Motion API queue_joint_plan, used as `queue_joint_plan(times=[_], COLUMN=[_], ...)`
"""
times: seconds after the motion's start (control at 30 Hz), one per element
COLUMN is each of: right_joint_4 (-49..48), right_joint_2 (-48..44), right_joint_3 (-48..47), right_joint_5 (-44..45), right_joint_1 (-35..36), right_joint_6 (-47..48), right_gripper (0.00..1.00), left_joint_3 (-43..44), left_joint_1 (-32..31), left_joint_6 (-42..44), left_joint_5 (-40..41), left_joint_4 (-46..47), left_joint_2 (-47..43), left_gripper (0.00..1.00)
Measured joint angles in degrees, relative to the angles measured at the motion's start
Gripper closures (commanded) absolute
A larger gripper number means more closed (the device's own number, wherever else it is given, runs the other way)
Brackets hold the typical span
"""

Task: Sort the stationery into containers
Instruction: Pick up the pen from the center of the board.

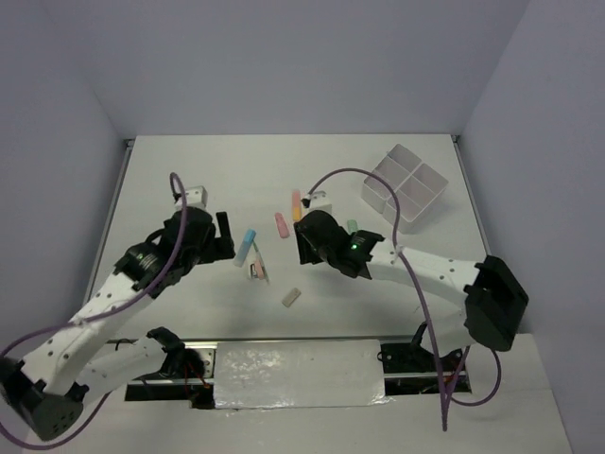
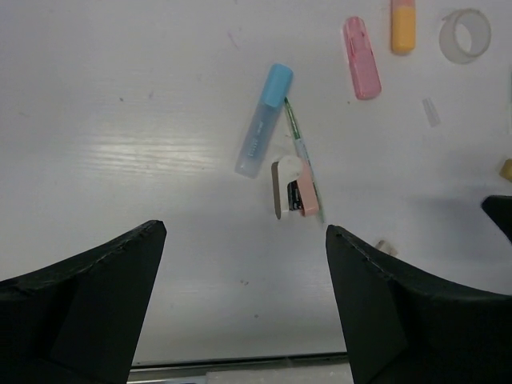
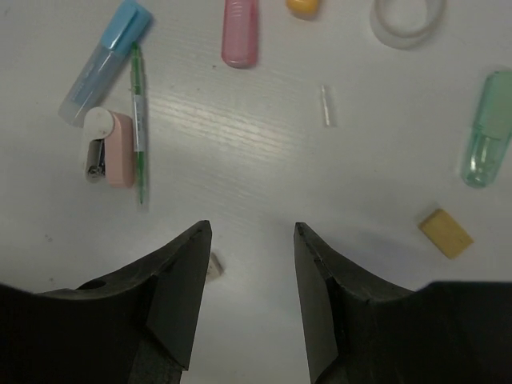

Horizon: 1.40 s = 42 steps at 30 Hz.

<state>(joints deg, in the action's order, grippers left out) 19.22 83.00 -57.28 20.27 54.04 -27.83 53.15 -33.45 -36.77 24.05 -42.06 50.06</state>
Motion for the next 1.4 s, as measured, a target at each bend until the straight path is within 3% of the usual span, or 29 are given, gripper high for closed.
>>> queue_joint_plan(times=[0.27,0.63,1.4], right_joint_4=[3.8,4.9,3.7], right_joint_2=[-15.9,-23.2,-27.3], right_joint_3=[5.3,12.3,15.7], right_joint_5=[4.5,6.3,3.9], right_joint_1=[0.0,-0.1,-0.3], right_joint_6=[-2.4,-2.5,-2.1], right_gripper=[0.44,0.44,0.44], left_joint_3=[6.5,13.6,15.5], left_joint_1=[-4.1,-5.3,-5.2], left_joint_6=[-7.9,-17.5,-25.1], left_joint_5=[-3.6,-1.0,2.3], left_joint_4=[6.2,7.4,8.0], left_joint_2=[24.1,40.8,51.6], left_gripper=[0.24,0.33,0.39])
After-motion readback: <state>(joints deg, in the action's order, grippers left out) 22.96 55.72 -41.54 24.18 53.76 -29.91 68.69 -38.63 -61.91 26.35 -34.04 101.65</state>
